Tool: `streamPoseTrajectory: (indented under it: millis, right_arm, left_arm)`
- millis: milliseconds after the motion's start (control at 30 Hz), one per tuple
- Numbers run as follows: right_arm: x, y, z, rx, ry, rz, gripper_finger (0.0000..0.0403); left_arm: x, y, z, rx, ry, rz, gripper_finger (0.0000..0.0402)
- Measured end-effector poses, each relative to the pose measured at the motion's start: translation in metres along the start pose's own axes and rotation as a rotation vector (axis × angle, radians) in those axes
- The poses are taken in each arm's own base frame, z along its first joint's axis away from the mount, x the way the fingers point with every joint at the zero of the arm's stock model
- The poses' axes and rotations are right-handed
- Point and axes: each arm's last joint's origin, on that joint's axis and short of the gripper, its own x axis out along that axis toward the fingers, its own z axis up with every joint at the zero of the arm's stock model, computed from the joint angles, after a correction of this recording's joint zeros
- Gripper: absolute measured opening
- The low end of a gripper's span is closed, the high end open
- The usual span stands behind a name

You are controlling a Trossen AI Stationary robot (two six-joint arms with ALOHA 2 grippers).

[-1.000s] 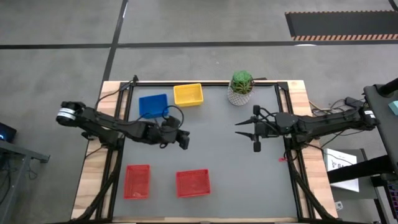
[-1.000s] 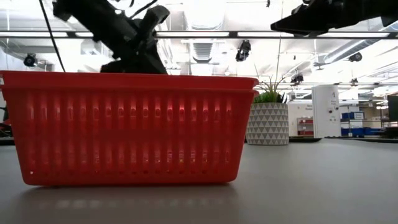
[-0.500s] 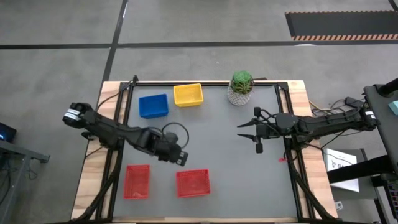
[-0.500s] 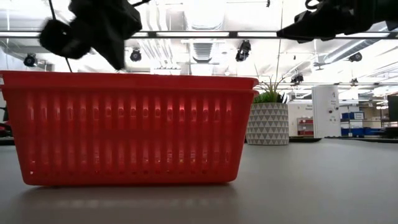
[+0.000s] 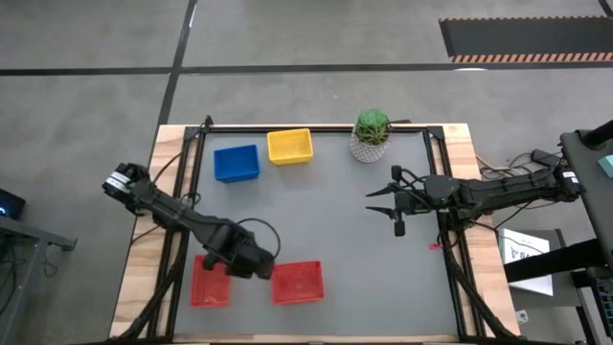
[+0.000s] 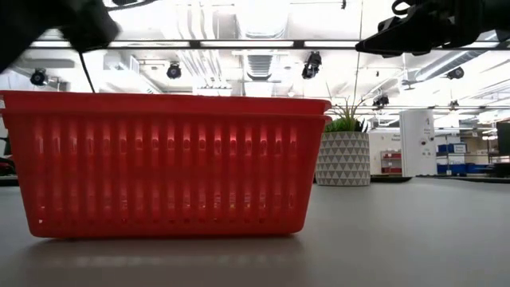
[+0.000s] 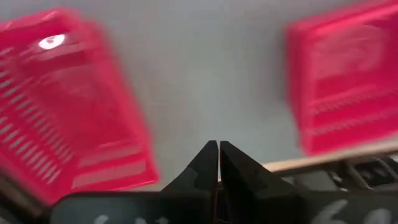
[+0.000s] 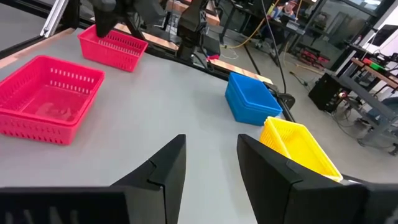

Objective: Stack baskets by color
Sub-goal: Stack the red basket on top of the red basket

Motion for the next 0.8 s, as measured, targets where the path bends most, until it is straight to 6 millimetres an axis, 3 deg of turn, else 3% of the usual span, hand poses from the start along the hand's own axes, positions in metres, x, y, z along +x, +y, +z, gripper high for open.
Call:
streamPoseTrajectory:
  millis: [367,633,800]
  right_arm:
    - [0.000,0.000,-0.001,0.001,0.003,0.001,0.0137]
    - [0.001,0.002,-0.005,-0.003,0.016,0.005,0.0137]
    - [0.001,0.002,-0.005,-0.003,0.016,0.005,0.0137]
  left_arm:
    - [0.003,0.016,-0.008,-0.113,-0.029,0.111,0.0000]
    - [0.010,0.022,-0.018,-0.076,-0.030,0.118,0.0001]
    - [0.013,0.022,-0.025,-0.047,-0.070,0.070,0.0029]
